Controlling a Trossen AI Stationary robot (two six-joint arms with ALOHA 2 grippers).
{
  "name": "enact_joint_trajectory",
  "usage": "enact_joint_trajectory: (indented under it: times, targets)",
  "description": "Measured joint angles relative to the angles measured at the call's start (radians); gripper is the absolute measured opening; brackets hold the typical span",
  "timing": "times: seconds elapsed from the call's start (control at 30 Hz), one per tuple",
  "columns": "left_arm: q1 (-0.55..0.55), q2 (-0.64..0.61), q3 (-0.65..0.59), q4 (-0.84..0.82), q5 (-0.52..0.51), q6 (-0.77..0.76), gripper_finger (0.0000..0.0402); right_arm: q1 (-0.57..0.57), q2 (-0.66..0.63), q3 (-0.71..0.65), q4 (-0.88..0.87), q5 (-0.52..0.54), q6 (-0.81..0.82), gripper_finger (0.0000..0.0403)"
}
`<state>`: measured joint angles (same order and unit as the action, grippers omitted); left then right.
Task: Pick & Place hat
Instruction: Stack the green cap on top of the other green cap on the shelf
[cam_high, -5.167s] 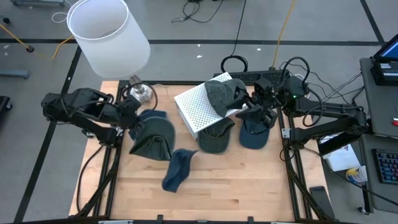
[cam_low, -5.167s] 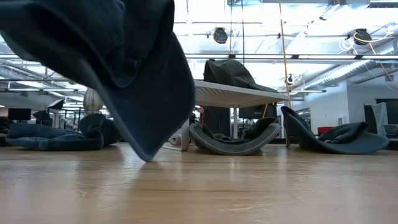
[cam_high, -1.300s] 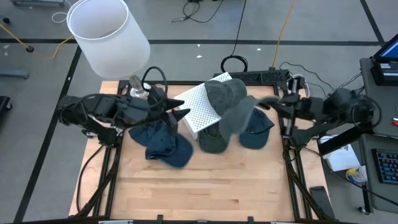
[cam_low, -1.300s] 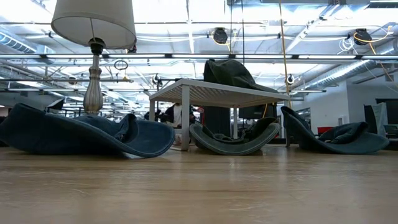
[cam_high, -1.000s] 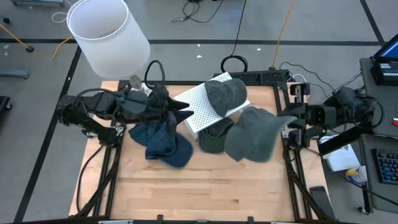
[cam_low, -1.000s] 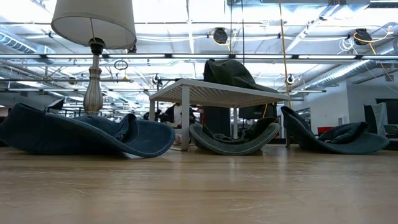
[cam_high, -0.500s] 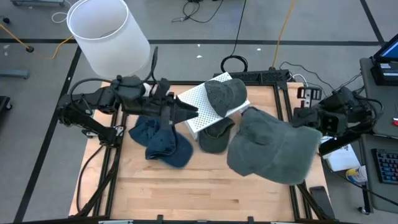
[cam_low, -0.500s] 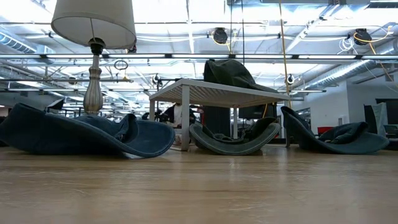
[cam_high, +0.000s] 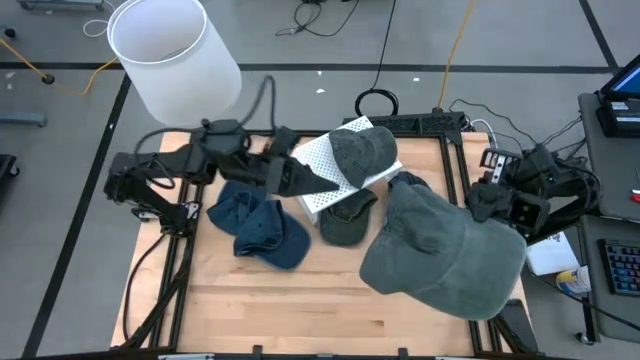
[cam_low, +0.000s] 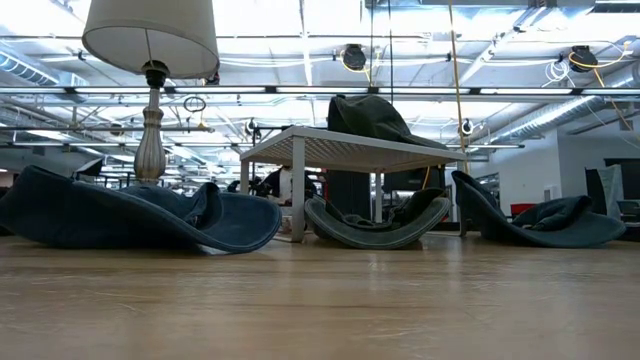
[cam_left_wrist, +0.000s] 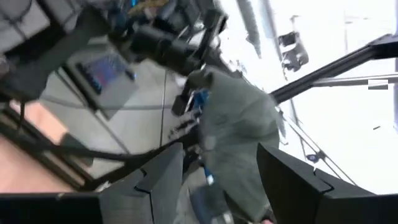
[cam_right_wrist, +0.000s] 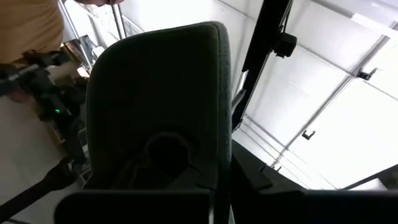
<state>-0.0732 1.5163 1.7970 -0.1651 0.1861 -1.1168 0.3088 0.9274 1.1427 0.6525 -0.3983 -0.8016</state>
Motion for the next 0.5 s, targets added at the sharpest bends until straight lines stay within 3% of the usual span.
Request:
enact_joint_trajectory:
  times: [0.3,0.5]
  targets:
    - [-0.016,0.105,0.0,0.179,0.114,-0.051,0.0209,0.0,0.022,0.0,0.05,0.0,0.001,0.0006]
    - [-0.053,0.182,0.0,0.261,0.133,-0.105,0.0209,0.0,0.026,0.0,0.067,0.0,0.001,0.0006]
